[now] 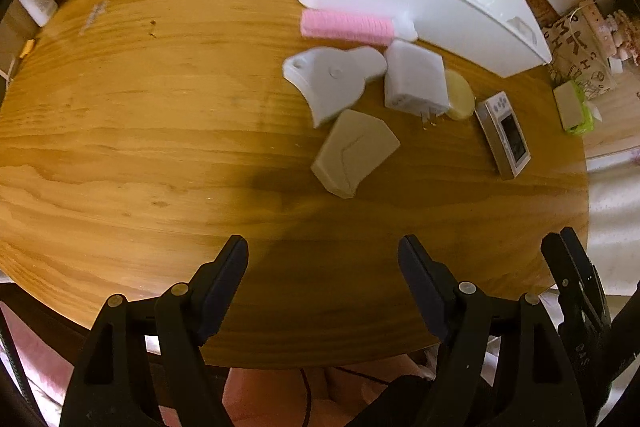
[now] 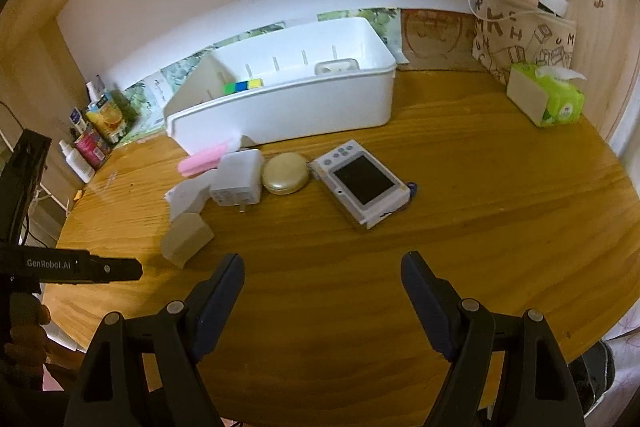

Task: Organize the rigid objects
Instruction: 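Reach left tool to the beige wedge piece while right tool approaches the white device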

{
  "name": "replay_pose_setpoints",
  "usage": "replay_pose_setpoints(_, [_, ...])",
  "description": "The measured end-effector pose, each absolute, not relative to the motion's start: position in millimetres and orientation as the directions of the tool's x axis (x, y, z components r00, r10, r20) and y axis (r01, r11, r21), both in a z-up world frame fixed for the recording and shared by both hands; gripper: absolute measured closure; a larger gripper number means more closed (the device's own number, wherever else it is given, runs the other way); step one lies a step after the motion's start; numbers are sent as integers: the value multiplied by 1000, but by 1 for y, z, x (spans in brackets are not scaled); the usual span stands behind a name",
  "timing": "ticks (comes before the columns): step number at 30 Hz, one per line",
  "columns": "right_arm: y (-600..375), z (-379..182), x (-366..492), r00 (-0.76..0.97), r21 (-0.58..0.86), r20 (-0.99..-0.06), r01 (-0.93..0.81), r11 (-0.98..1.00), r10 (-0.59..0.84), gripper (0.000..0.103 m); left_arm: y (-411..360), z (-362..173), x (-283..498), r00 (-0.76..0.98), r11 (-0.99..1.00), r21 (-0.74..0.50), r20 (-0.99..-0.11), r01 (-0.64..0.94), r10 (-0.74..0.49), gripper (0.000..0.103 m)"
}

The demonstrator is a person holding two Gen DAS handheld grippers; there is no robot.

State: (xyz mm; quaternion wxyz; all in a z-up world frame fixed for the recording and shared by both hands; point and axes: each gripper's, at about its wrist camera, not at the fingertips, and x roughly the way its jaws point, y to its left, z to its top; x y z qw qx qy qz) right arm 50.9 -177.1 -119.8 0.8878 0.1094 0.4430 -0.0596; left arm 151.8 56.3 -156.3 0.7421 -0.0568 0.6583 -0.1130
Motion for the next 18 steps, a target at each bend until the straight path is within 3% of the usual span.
replay_pose_setpoints(18, [-225,-146,119,518,140,-853,107,984,65,22,28,-186,189,11,983,-171,-985,-60,-170,23])
